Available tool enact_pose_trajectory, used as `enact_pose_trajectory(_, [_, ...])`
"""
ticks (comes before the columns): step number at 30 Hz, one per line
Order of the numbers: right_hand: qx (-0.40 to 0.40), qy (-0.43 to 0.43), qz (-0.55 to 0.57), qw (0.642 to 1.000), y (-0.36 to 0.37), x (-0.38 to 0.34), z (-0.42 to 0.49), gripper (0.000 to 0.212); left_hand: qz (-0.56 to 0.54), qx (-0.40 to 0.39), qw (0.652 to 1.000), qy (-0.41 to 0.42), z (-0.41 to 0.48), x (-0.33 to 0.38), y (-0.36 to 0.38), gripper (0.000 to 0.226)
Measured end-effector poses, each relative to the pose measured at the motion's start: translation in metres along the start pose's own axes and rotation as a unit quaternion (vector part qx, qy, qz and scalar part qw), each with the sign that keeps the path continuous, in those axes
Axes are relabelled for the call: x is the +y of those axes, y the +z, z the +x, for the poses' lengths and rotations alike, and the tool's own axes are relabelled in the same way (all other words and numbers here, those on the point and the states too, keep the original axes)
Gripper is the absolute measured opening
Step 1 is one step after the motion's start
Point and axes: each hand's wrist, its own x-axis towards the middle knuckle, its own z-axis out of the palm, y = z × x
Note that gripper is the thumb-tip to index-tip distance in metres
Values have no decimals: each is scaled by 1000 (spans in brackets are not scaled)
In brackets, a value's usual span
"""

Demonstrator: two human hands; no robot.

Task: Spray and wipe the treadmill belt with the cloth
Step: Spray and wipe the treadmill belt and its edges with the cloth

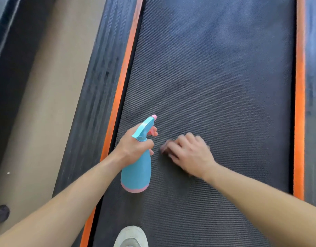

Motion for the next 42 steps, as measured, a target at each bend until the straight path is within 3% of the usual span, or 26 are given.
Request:
enact_pose_trajectory(4, [33,144,-21,989,2,41,70,35,22,5,1000,-11,2,4,-4,61])
enact_pose_trajectory(7, [37,180,-34,982,2,35,71,33,30,17,999,-2,-2,5,-12,63])
enact_pose_trajectory(9, [45,146,-13,988,2,5,39,29,41,26,999,2,-6,4,-17,70])
enact_pose_trajectory(12, [49,22,22,998,3,-39,-17,25,46,31,998,-2,-13,-5,-24,64])
enact_pose_trajectory(15, [35,-35,24,998,5,-35,-16,27,45,31,998,-16,-21,-14,-26,64])
enact_pose_trajectory(17, [42,-11,13,999,10,-24,10,28,51,33,998,-25,-27,-18,-25,65])
enact_pose_trajectory(20, [59,104,-21,993,13,3,68,31,44,29,998,-21,-36,-22,-24,72])
enact_pose_trajectory(23, [48,140,-37,988,8,13,90,33,38,28,999,-23,-42,-27,-25,72])
enact_pose_trajectory(25, [63,122,-24,990,8,-9,66,30,50,32,998,-31,-45,-30,-28,62])
enact_pose_trajectory(29, [39,-38,36,998,6,-63,-10,26,65,31,996,-53,-50,-32,-29,52])
enact_pose_trajectory(31, [25,-78,35,996,6,-60,-12,28,74,31,995,-61,-52,-33,-27,45])
enact_pose_trajectory(33, [26,-61,14,998,9,-53,-1,29,75,35,995,-59,-53,-35,-24,47])
enact_pose_trajectory(36, [34,34,13,999,12,-53,7,30,73,38,995,-58,-57,-39,-23,55])
enact_pose_trajectory(42, [32,80,24,996,7,-57,3,33,54,77,991,-90,-69,-40,-25,30])
